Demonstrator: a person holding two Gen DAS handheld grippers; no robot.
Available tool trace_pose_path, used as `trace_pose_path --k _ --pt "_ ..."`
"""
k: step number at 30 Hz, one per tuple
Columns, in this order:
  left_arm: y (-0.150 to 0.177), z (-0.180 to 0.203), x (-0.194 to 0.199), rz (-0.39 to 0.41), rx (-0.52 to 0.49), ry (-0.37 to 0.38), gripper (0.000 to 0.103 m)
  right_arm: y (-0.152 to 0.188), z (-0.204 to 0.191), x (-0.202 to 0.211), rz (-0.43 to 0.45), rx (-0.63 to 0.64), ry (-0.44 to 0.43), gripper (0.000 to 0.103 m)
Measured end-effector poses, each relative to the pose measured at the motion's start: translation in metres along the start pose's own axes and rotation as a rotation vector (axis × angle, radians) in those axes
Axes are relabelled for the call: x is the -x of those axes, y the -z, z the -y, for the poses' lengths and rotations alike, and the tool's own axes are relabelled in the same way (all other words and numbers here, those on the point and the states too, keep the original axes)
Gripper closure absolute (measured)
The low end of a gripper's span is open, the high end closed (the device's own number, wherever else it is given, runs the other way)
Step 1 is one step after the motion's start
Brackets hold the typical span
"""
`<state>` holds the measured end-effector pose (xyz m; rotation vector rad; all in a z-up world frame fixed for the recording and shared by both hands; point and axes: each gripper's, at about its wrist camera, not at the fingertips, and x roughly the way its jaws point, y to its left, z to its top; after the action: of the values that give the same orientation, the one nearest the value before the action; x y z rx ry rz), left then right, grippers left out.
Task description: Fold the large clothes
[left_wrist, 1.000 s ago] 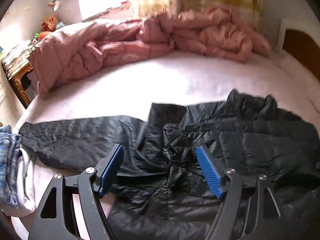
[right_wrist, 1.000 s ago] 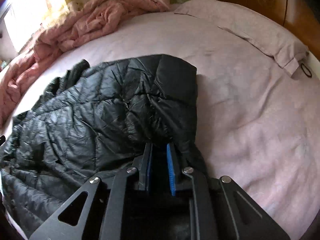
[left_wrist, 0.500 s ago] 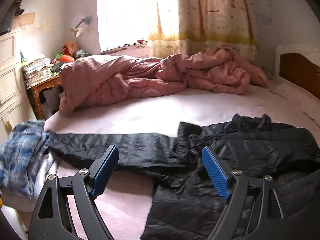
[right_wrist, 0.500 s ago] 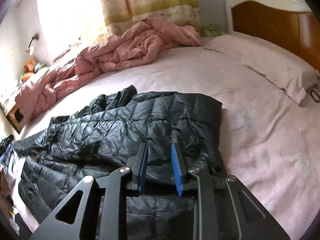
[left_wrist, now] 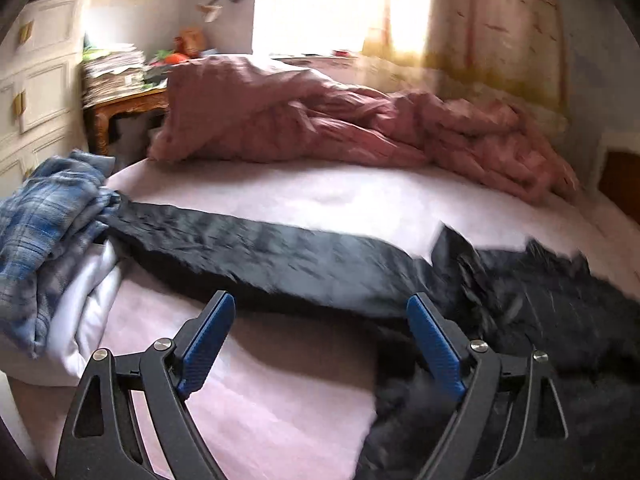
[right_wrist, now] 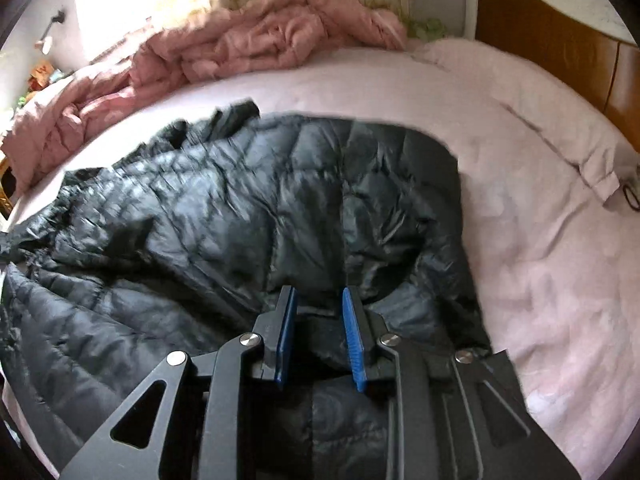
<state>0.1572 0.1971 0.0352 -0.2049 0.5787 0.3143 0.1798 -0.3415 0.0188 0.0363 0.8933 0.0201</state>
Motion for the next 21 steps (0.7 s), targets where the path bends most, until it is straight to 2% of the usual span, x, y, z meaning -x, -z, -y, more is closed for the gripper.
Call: trace_pose_path --k 3,4,7,10,12,14,18,19,21 --pt "-0.014 -0.024 -0.025 -0.081 0.143 0.066 0.016 -0.003 0.000 0.015 0.058 -0.001 -0.009 0.077" --pt "-0.017 -0.032 -0.034 -0.105 0.189 0.069 0.016 -0.004 0.001 0.019 0.072 -0.005 -0.011 0.077" --pt "-0.020 -0.060 -0.058 -0.115 0.310 0.015 0.016 -0.006 0.000 0.026 0.096 0.009 -0.033 0.077" --pt "-0.016 -0.086 -0.087 -0.209 0.409 0.048 0.016 -0.006 -0.004 0.026 0.124 0.058 0.002 0.077" --pt "-0.009 -0.101 -0.102 -0.259 0.463 0.054 0.016 -0.008 0.001 0.022 0.115 0.039 0.005 0.077" --pt "-0.003 -0.111 -0.112 -0.292 0.501 0.063 0.017 -0.008 0.009 0.020 0.102 0.006 -0.013 0.077" --pt "-0.007 -0.112 -0.113 -0.274 0.481 0.063 0.017 -0.008 0.013 0.020 0.107 -0.004 -0.004 0.077" --pt "-0.008 -0.112 -0.115 -0.269 0.471 0.055 0.019 -0.008 0.012 0.020 0.109 -0.001 -0.002 0.077" --pt "-0.008 -0.108 -0.118 -0.253 0.435 0.021 0.030 -0.007 0.010 0.020 0.109 0.005 0.000 0.077"
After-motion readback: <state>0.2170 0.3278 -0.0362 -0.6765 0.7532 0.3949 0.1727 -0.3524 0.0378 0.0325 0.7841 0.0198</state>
